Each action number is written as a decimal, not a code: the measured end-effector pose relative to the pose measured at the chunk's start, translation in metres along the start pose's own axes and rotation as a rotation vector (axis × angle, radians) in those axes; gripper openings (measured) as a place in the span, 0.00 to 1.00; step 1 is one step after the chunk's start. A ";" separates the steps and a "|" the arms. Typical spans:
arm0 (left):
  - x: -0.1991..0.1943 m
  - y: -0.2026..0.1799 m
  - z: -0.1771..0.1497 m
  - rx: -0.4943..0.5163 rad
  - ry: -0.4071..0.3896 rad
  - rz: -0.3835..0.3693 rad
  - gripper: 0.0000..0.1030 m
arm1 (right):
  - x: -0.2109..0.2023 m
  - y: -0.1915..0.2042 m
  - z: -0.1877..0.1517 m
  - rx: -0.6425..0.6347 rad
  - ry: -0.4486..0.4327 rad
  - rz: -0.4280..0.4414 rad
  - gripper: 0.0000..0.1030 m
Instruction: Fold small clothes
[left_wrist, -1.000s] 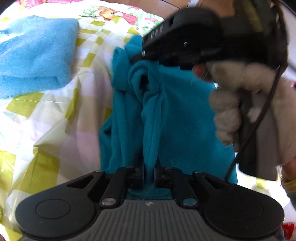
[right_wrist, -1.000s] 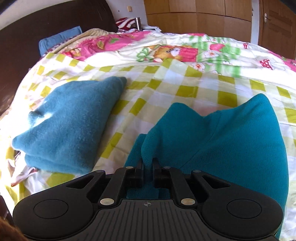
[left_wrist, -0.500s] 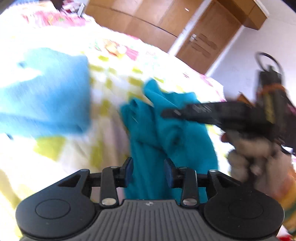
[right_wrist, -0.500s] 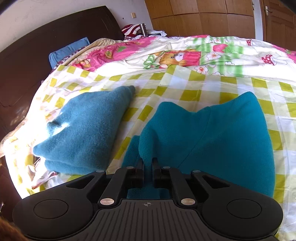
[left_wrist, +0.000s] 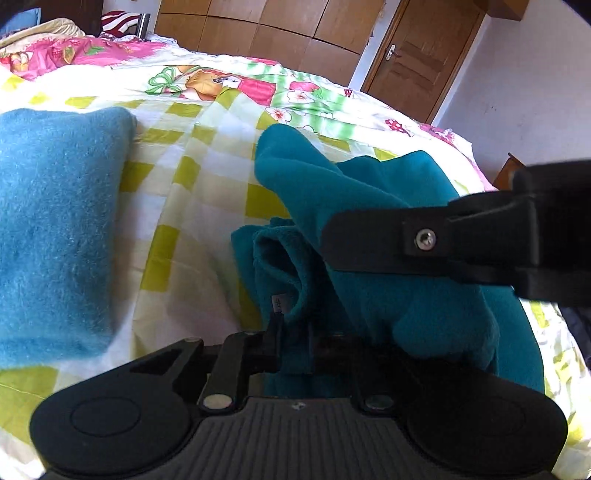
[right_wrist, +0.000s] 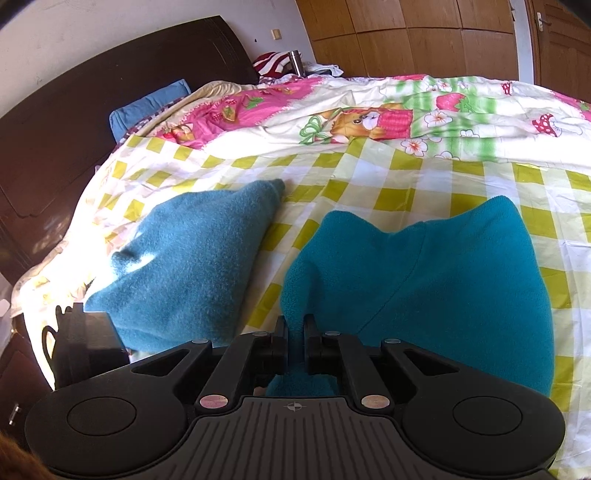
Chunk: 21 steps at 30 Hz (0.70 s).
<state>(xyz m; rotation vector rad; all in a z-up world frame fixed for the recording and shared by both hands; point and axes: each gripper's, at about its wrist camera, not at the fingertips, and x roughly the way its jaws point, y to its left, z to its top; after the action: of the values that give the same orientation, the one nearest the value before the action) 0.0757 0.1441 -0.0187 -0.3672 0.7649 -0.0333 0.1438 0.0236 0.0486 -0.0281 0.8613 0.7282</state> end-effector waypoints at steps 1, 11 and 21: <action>0.001 0.002 -0.001 -0.006 -0.001 -0.001 0.23 | 0.001 0.003 0.000 -0.004 -0.002 0.002 0.08; -0.068 0.029 -0.028 -0.016 0.019 0.055 0.44 | 0.054 -0.020 -0.016 0.152 0.095 0.035 0.14; -0.115 -0.003 -0.033 0.020 -0.063 -0.004 0.50 | 0.016 -0.016 -0.012 0.232 0.069 0.307 0.50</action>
<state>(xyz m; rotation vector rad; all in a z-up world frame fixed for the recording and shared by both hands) -0.0295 0.1500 0.0372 -0.3493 0.7016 -0.0326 0.1522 0.0173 0.0253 0.2926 1.0241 0.9131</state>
